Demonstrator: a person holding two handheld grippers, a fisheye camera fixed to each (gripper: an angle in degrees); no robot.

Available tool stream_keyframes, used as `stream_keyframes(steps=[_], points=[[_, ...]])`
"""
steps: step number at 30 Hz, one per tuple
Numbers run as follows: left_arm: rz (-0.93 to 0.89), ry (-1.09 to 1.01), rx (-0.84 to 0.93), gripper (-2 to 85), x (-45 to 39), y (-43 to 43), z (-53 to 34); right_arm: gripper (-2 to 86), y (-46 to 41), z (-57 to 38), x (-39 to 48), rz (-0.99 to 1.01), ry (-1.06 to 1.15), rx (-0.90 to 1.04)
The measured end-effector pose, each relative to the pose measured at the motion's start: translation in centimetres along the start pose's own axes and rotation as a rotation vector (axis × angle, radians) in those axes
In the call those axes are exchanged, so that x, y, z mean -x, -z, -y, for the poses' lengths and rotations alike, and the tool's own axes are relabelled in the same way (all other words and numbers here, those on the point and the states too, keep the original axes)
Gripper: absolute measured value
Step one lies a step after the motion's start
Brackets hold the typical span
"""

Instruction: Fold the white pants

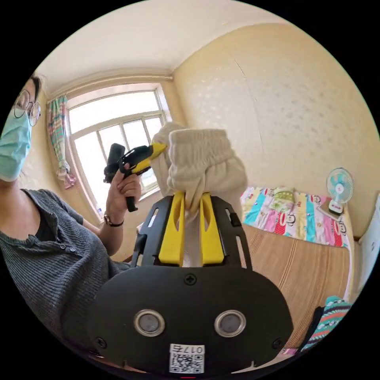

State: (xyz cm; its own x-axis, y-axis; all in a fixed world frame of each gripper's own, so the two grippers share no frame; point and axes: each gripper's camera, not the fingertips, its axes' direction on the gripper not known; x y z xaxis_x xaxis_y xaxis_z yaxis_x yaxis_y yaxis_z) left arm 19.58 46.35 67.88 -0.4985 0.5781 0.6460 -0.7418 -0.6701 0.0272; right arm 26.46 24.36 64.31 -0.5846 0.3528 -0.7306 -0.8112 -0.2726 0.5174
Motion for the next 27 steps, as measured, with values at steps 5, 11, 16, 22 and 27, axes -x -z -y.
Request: stream_keyframes(steps=[5, 11, 16, 22, 27], points=[[-0.021, 0.012, -0.153, 4.6, 2.5, 8.2, 2.8, 2.6, 6.4, 5.3, -2.0, -0.005, 0.051, -0.099], [-0.122, -0.201, -0.216, 4.5, -2.0, 14.6, 12.4, 1.8, 14.0, 17.9, 3.4, 0.156, 0.399, -0.145], [-0.152, -0.465, -0.278, 4.6, -9.0, 21.7, 20.7, 1.6, 20.5, 27.8, 1.2, 0.513, 0.495, -0.138], [-0.137, -0.508, -0.31, 4.7, -11.0, 25.4, 22.7, 1.5, 23.1, 29.4, 3.5, 0.404, 0.461, -0.061], [-0.164, -0.404, -0.405, 4.6, -8.8, 27.9, 19.7, 1.6, 23.9, 27.5, 4.1, 0.347, 0.466, -0.078]])
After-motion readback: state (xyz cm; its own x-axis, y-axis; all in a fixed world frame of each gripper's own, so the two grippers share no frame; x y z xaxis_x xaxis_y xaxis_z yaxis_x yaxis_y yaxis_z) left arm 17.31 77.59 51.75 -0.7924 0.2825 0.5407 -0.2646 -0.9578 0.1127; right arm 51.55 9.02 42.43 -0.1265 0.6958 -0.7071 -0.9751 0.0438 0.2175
